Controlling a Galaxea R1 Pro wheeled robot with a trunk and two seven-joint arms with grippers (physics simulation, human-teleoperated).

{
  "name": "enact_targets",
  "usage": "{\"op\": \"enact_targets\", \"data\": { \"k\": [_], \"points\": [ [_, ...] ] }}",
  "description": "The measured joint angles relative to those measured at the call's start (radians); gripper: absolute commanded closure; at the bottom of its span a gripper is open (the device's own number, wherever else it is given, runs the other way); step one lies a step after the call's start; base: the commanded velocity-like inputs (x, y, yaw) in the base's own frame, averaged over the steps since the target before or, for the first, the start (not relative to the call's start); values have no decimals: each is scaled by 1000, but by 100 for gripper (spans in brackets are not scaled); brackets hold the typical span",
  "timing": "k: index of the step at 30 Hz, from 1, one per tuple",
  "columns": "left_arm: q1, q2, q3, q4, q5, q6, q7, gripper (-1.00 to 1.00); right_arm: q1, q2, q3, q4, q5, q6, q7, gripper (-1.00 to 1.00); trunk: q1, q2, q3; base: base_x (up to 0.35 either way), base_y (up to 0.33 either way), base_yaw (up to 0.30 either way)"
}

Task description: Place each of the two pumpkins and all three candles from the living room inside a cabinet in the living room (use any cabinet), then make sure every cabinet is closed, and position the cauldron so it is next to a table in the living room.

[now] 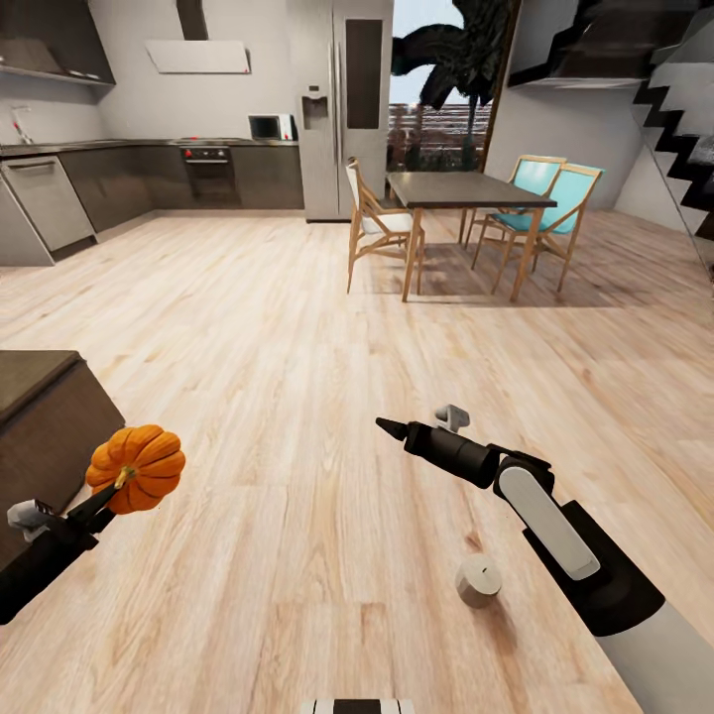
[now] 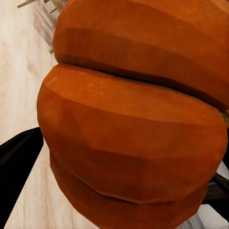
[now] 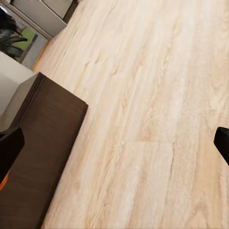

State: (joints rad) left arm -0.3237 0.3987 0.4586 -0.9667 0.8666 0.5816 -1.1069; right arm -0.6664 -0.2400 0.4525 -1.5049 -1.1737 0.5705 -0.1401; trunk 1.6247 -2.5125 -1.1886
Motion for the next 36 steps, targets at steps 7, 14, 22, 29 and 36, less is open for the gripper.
{"op": "enact_targets", "data": {
  "k": [7, 14, 22, 29, 36],
  "points": [
    [0, 0, 0, 0, 7, 0, -1, 100, 0, 1, 1, 1, 1, 1, 0, -100, -3, 2, 27, 0, 0, 0],
    [0, -1, -2, 0, 9, 0, -1, 100, 0, 2, 1, 1, 4, 0, -1, -100, -6, 3, 54, 0, 0, 0],
    [-1, 0, -6, 0, 13, 0, -1, 100, 0, 0, 0, 1, 3, 0, -1, -100, -10, 5, 85, 0, 0, 0],
    [1, -6, -9, 40, 3, 1, -2, 100, 0, 0, 0, 1, -1, 0, -1, -100, -13, 7, 112, 0, 0, 0],
    [2, -8, -11, 41, 3, 2, -4, 100, 0, 1, 1, 2, 1, 0, -1, -100, -16, 8, 140, 0, 0, 30]
  ]
}}
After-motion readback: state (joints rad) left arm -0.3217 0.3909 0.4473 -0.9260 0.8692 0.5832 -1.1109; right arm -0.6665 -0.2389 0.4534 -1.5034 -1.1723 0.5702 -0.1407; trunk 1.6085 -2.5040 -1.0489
